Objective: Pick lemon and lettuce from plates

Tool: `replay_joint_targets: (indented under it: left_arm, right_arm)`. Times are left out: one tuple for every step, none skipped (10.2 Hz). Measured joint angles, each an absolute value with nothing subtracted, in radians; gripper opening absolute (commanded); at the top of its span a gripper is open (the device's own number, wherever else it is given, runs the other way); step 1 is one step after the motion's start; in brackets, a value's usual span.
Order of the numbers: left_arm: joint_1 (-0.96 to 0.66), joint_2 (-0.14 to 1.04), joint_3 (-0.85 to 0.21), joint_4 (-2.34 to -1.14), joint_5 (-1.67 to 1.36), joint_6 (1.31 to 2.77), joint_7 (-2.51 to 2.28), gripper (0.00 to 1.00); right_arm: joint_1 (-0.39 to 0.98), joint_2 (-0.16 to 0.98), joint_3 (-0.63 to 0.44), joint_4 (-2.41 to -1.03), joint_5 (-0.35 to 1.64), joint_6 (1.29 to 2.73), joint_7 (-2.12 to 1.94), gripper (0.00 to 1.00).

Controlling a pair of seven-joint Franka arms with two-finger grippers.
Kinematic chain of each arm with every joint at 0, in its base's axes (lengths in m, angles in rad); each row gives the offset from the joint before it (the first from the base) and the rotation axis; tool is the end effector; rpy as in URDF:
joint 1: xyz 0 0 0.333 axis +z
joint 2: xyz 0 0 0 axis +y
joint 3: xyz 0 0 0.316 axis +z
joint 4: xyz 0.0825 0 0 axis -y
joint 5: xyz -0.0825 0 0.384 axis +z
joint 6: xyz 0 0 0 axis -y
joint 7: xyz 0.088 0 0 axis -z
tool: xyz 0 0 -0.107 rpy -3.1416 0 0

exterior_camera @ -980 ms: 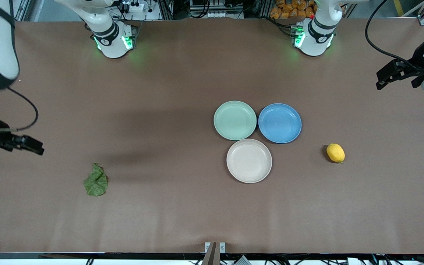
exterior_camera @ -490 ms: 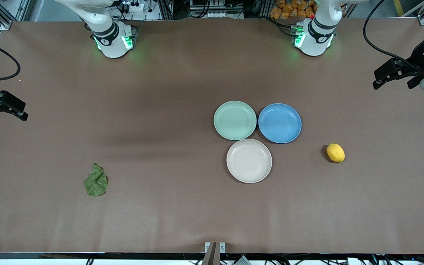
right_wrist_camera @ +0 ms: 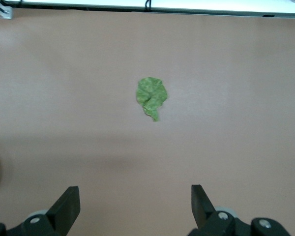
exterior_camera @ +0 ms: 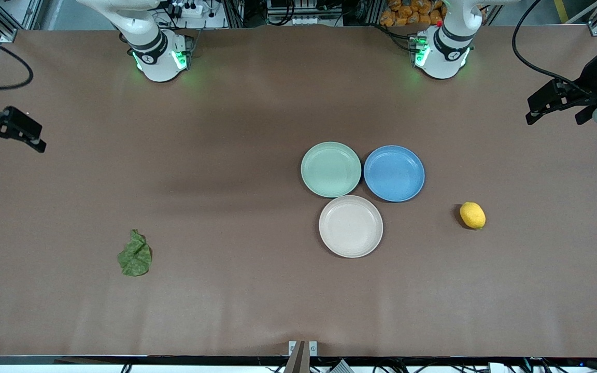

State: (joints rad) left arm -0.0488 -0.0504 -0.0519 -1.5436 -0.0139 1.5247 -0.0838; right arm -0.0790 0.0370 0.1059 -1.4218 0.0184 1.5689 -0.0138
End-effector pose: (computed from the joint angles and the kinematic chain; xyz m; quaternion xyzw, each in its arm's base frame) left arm 0.5313 -0.0561 0.6606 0.9998 -0.0089 0.0151 0.0071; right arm 0.5654 0.0158 0.6741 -0.9982 -0.0207 -0.0551 0.0115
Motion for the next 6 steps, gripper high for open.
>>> replay_joint_targets:
  left_arm:
    - [-0.049, -0.050, -0.051, -1.544, -0.014, 1.525, -0.073, 1.00]
    - [-0.049, -0.050, -0.051, -1.543, -0.014, 1.525, -0.070, 1.00]
    - [-0.049, -0.050, -0.051, -1.543, -0.014, 1.525, -0.070, 1.00]
    - [-0.049, -0.050, -0.051, -1.543, -0.014, 1.525, -0.070, 1.00]
    - [-0.049, -0.050, -0.051, -1.543, -0.014, 1.525, -0.069, 1.00]
    - [-0.049, -0.050, -0.052, -1.543, -0.014, 1.525, -0.069, 1.00]
  right_arm:
    - [-0.080, 0.023, 0.101, -1.422, 0.034, 1.563, -0.014, 1.00]
    - [-0.080, 0.014, 0.095, -1.422, 0.037, 1.551, -0.014, 1.00]
    - [-0.081, 0.010, 0.088, -1.424, 0.037, 1.535, -0.014, 1.00]
    - [-0.081, 0.010, 0.078, -1.426, 0.037, 1.525, -0.014, 1.00]
    - [-0.082, 0.010, 0.067, -1.428, 0.037, 1.518, -0.014, 1.00]
    - [-0.082, 0.010, 0.057, -1.433, 0.037, 1.516, -0.014, 1.00]
